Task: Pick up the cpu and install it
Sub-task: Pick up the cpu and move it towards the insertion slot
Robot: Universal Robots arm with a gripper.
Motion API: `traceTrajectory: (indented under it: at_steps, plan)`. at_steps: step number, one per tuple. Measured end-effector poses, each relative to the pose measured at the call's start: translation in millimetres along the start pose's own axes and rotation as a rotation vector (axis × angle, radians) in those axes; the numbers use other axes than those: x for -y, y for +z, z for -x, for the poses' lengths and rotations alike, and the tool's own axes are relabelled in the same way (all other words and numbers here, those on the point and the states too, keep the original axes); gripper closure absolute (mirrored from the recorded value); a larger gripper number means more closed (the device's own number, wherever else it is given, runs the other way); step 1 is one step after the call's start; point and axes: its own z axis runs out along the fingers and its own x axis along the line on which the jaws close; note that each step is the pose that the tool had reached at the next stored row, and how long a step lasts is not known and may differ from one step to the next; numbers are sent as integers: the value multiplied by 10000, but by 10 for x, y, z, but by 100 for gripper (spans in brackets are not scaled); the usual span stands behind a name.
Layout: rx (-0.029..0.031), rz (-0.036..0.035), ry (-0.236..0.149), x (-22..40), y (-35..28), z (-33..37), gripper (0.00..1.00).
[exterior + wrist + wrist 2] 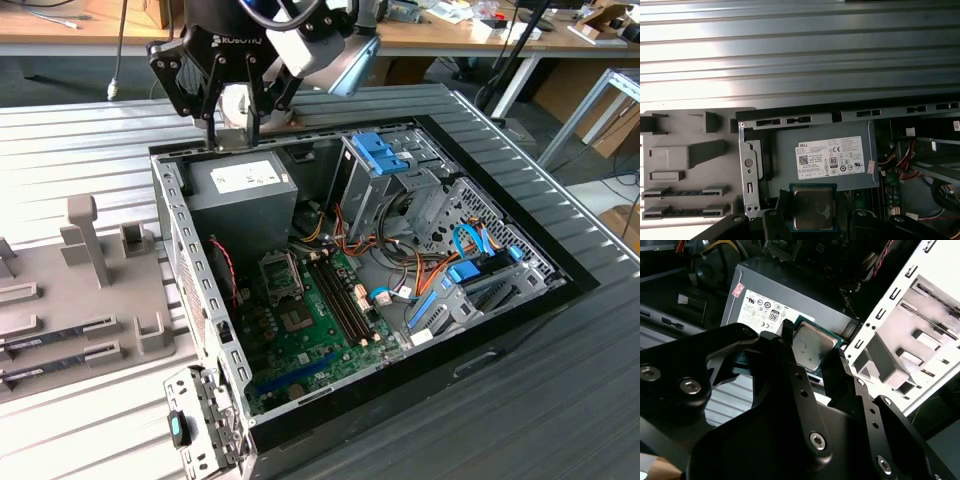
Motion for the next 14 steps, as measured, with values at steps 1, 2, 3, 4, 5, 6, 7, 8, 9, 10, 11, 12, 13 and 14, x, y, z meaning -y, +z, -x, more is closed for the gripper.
traceTrajectory:
  at_steps: [1,2,3,4,5,6,7,8,9,10,11,12,13,14]
  plan:
    - [0,-2,0,-1,1,13,53]
    - [0,-2,-1,-1,2,21,53]
    - [0,-5,-1,-3,4,38,53]
    - [0,-6,0,-4,6,57,53]
    - [0,-7,0,-4,6,66,53]
    - [1,-8,0,-5,7,76,53]
    - [0,-9,-1,-6,8,87,53]
    - [1,-10,-1,-6,9,96,53]
    - [1,-11,-1,-7,11,108,53]
    - [1,-12,-1,-8,12,120,53]
    - [1,-14,-1,-9,13,137,53]
    - [1,-16,-1,-10,14,149,53]
    - [1,-16,-1,-11,16,157,53]
    - [1,-17,-1,-11,16,166,53]
